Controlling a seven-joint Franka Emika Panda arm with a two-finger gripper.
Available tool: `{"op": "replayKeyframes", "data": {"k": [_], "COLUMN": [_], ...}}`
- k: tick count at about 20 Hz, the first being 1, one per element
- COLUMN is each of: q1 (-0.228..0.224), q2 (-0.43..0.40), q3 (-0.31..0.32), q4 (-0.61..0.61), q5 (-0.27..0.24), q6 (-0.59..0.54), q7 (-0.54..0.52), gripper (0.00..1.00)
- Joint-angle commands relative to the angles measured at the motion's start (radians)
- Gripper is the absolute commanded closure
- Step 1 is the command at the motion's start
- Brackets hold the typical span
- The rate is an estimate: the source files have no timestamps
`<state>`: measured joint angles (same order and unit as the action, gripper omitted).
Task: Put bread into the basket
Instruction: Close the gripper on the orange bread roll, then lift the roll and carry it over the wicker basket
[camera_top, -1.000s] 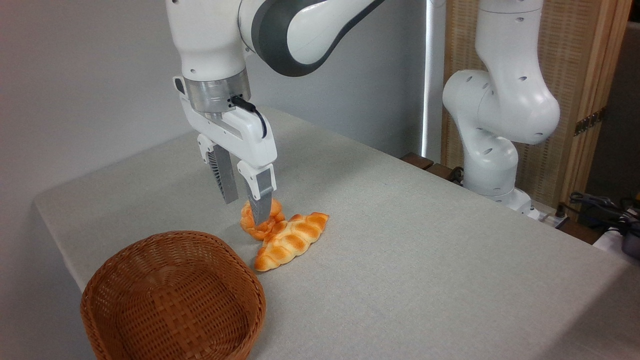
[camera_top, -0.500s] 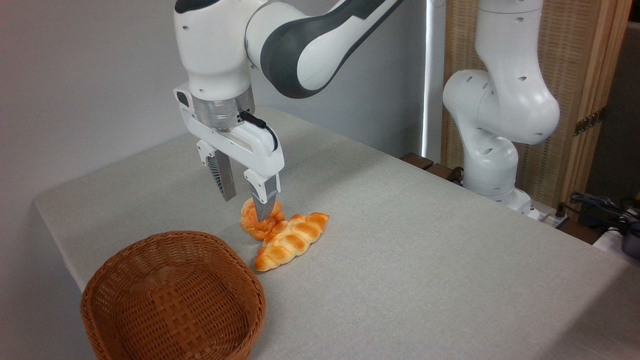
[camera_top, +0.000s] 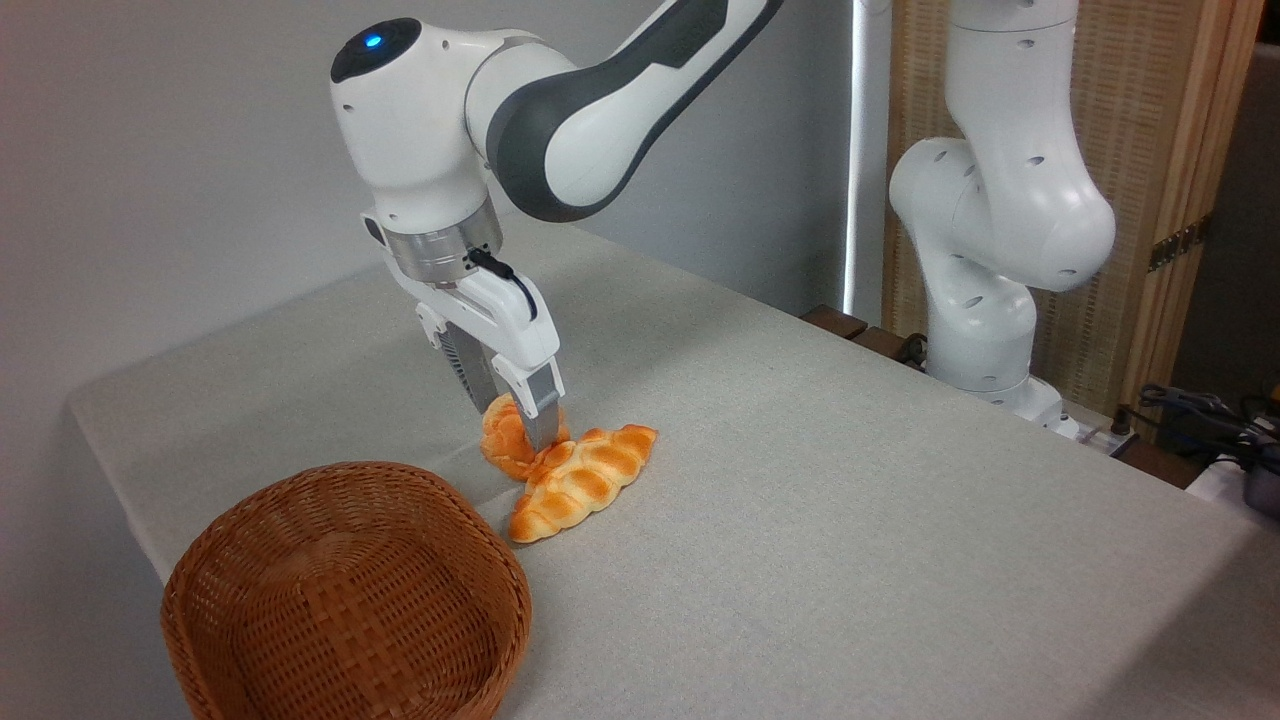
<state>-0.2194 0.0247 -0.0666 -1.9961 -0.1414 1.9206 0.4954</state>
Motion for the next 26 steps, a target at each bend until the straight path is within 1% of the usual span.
{"op": "replayKeyframes", "data": {"k": [1,2,3,5,6,17,26], "q1": [-0.020,-0.024,-0.026,-0.034,-0.038,-0.037,-0.025], "q2": [0.001,0.006,0.012,0.015,0.015,0.009,-0.003], "q3": [0.005,0.005,0.005,0.005,0.005,0.010,0.025], "q4": [0.003,0.005,0.005,0.005,0.005,0.019,0.129], "q5": [0.043,0.054,0.059,0.060,0.060,0.060,0.060], "q6": [-0.023,-0.022,-0.021,-0.022,-0.021,-0.023,-0.023], "q7": [-0.015,-0.015,-0.014,-0.015,-0.015,-0.006,-0.003], "gripper": [0.19,0.36,0.46,0.55,0.61,0.60,0.59]}}
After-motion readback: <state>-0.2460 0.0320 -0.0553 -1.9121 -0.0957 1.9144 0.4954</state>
